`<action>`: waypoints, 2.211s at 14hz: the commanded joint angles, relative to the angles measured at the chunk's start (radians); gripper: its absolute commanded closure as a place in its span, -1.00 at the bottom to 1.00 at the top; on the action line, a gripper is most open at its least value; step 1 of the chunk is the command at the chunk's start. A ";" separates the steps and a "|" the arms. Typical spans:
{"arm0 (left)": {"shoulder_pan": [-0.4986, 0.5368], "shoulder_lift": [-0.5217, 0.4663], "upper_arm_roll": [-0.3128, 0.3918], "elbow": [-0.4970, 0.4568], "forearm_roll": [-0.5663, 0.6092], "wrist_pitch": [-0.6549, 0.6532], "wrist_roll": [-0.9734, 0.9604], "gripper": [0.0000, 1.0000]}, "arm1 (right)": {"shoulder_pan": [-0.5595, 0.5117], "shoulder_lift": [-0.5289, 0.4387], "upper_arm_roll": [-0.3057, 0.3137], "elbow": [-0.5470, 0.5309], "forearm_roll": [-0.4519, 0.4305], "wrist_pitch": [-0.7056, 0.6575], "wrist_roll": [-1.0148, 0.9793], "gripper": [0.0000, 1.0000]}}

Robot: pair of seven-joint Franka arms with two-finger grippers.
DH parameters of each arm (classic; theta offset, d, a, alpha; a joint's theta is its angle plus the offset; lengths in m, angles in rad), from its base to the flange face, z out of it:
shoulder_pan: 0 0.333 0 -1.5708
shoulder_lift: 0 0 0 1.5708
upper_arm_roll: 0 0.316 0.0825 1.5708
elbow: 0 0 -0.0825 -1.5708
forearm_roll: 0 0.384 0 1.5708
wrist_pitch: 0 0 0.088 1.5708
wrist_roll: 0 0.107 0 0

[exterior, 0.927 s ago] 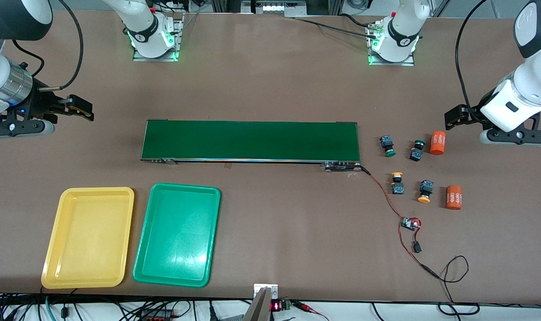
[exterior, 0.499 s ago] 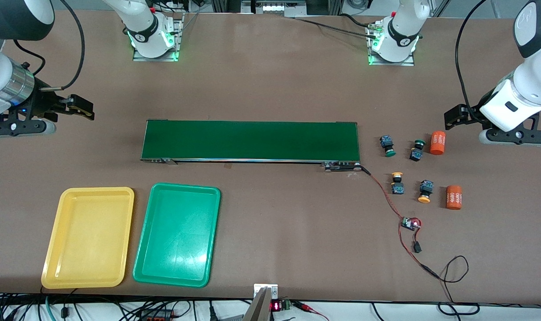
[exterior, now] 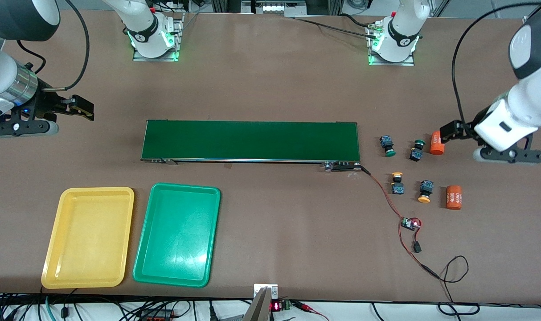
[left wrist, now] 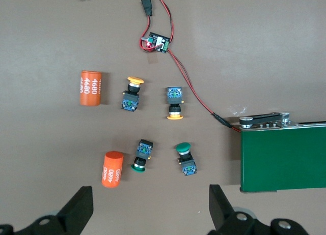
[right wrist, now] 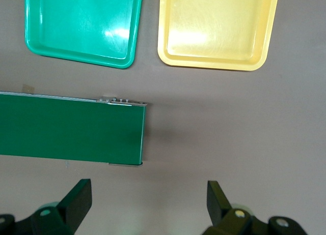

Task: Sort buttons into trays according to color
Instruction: 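Reach and grasp a yellow-capped button with the left gripper, then place the yellow-capped button onto the conveyor belt with the left gripper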

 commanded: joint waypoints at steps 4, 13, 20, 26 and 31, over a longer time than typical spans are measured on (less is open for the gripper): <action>0.034 0.239 -0.001 0.050 0.095 0.202 0.046 -1.00 | 0.031 -0.002 0.004 -0.008 -0.024 0.005 0.019 -1.00; 0.131 0.363 -0.001 -0.359 0.145 0.960 0.187 -1.00 | 0.044 0.003 0.004 -0.009 -0.024 0.000 0.026 -1.00; 0.148 0.382 -0.004 -0.379 0.145 0.965 0.215 0.74 | 0.041 0.006 0.004 -0.009 -0.024 -0.003 0.026 -1.00; 0.142 0.308 -0.117 -0.214 0.129 0.540 0.153 0.85 | 0.044 0.006 0.004 -0.009 -0.024 -0.003 0.026 -1.00; 0.143 0.308 -0.328 -0.114 0.128 0.295 -0.103 0.84 | 0.044 0.007 0.004 -0.009 -0.024 -0.003 0.026 -1.00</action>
